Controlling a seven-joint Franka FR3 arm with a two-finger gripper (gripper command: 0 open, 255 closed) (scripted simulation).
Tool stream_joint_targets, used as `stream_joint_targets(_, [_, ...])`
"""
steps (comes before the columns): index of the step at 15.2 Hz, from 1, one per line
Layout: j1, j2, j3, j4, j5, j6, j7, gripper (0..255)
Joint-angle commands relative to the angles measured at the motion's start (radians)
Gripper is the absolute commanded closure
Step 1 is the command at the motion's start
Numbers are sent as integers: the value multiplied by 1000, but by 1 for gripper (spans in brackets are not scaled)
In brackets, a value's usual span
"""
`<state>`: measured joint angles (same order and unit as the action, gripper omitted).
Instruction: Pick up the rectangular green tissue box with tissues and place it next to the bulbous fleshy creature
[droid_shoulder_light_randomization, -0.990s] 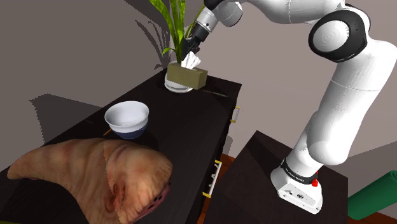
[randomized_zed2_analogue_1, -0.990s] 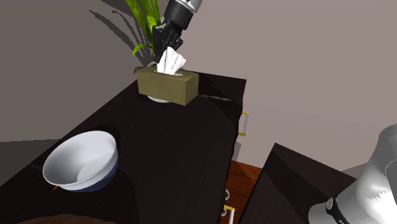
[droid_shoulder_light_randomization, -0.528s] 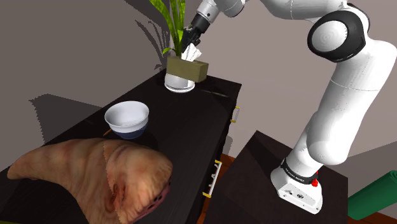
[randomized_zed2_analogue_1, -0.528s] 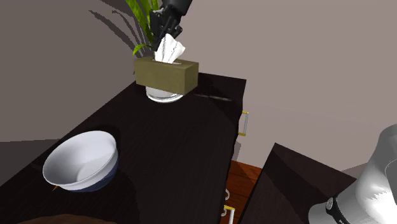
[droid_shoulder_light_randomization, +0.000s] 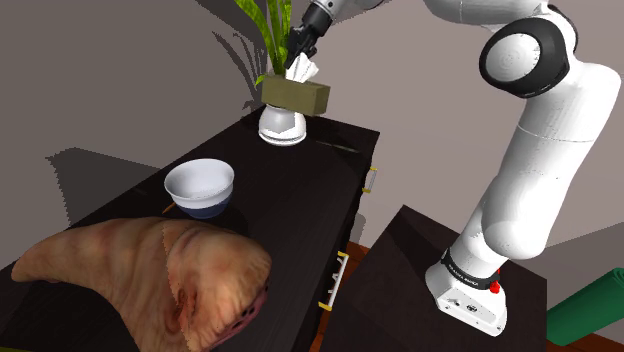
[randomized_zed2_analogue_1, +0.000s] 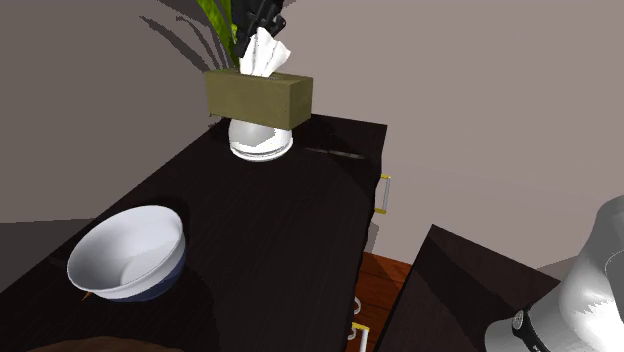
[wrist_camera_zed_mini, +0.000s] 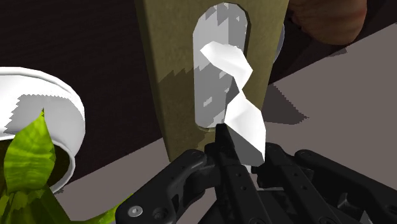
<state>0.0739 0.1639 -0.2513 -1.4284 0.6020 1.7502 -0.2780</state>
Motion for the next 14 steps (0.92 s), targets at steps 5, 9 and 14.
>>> stream_joint_targets(5, [-13,34,-4,123,4,-82,39,255])
stream_joint_targets(9, [-24,61,-6,213,11,-140,66,255])
stream_joint_targets(14, [32,-31,15,108,-28,-91,117,255])
